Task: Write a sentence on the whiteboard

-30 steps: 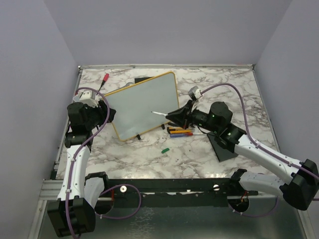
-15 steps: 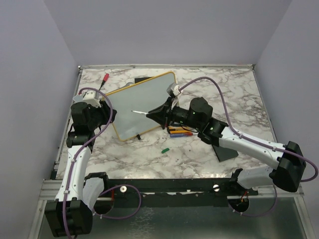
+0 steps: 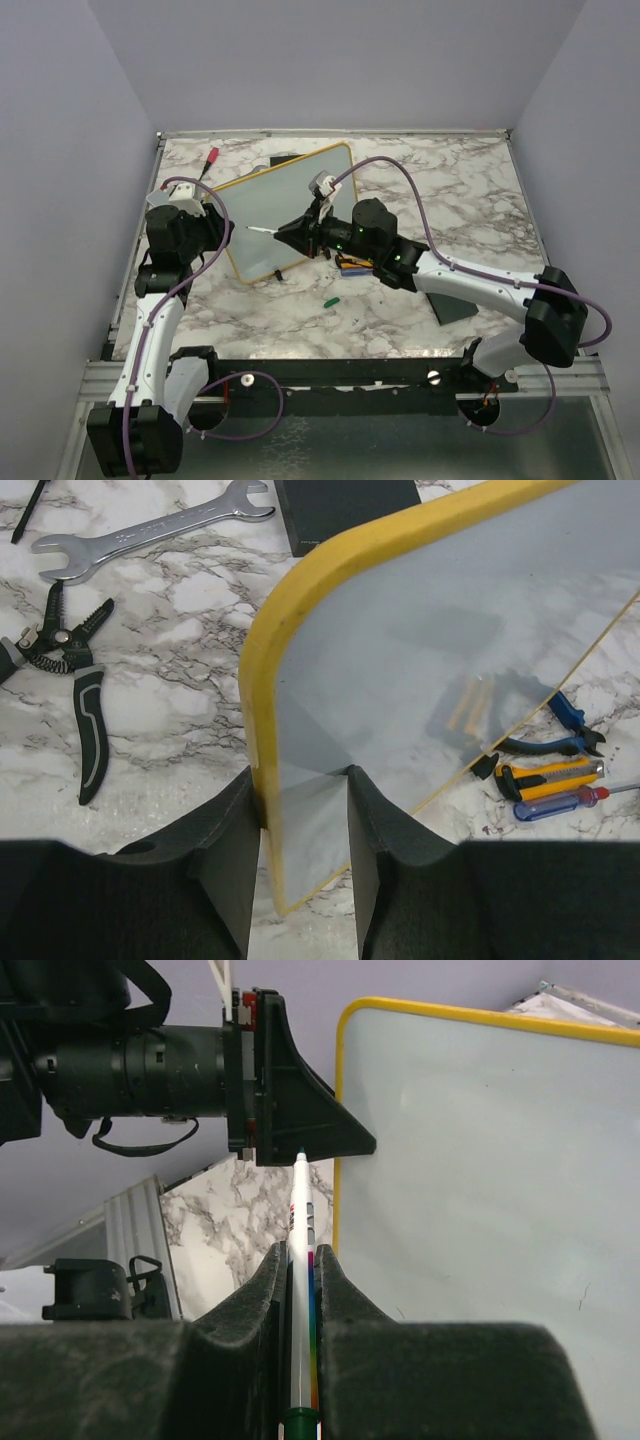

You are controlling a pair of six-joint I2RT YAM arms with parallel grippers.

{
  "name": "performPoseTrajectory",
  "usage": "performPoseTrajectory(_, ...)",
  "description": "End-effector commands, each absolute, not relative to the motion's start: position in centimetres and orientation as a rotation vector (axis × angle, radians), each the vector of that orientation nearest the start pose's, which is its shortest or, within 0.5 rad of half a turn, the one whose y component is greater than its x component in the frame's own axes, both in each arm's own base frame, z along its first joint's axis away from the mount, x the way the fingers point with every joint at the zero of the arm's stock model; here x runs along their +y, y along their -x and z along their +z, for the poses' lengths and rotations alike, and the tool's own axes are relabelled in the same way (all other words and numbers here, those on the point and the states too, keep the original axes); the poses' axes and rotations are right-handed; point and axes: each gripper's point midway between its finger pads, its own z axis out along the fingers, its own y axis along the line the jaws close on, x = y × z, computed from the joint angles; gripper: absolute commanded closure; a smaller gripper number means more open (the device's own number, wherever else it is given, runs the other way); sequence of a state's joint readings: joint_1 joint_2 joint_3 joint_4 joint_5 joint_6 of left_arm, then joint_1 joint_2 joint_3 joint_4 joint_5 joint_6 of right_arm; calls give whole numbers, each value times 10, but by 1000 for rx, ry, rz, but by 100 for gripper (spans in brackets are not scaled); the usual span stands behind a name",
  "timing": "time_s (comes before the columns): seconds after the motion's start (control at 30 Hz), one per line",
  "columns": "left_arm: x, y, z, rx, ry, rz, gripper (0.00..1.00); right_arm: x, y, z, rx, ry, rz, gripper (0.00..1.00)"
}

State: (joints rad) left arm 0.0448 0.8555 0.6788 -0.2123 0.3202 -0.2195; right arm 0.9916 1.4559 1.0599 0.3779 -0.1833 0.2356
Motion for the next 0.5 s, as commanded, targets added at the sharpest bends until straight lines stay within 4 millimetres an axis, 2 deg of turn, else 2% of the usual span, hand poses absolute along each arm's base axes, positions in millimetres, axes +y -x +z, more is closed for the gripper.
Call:
performPoseTrajectory(0.0,-47,-307,208,1951,51,-396,65,437,-238,307,1470,718,1082,99)
performPoseTrajectory(0.47,-46,-308,202,1970,55,-387,71,452,-241,301,1420,743,1104,99)
